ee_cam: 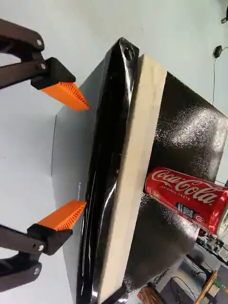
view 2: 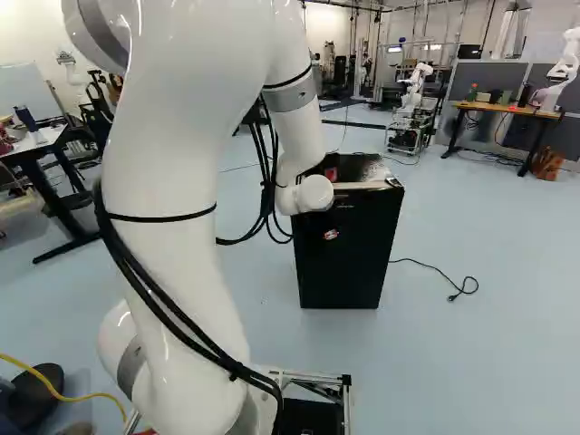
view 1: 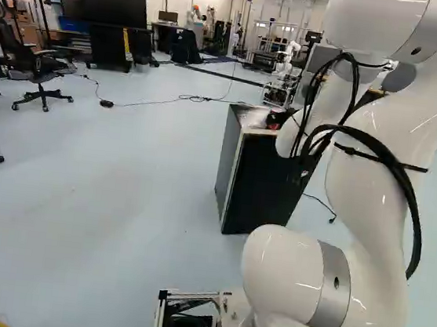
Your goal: Grab a drink from the fridge
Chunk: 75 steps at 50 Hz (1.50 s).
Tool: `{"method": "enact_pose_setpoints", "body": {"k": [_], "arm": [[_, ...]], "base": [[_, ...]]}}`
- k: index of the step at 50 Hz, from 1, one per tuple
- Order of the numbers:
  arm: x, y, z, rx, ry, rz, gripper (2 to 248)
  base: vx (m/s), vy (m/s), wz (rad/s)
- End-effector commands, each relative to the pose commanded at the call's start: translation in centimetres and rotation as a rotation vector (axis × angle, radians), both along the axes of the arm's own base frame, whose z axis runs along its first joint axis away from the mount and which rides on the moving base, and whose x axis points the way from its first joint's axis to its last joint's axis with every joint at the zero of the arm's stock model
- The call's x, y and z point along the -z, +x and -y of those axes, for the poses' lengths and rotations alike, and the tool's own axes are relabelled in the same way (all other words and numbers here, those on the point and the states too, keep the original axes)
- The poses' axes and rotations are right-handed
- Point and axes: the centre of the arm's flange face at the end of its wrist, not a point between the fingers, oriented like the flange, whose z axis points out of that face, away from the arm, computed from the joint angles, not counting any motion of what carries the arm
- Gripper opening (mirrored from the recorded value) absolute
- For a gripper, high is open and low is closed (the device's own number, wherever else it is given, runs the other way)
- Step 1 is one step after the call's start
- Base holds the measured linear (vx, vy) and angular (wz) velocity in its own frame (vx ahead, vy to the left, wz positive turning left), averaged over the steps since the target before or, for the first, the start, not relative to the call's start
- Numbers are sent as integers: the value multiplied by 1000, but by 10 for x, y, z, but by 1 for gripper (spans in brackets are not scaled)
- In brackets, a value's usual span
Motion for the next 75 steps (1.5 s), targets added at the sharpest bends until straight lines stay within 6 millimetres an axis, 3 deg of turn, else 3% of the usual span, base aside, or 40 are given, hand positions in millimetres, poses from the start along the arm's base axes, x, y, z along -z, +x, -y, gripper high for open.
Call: {"method": "enact_pose_setpoints", "body": {"k": [30, 53, 65, 75], "arm": [[0, 7, -2, -10, -1, 3, 247], [-3, -31, -6, 14, 9, 1, 247], [-11, -49, -9, 40, 30, 85, 247], [-19, -51, -9, 69, 49, 185, 247]], "base": [[0, 0, 0], [0, 0, 0], [0, 0, 0], [0, 0, 0]]}}
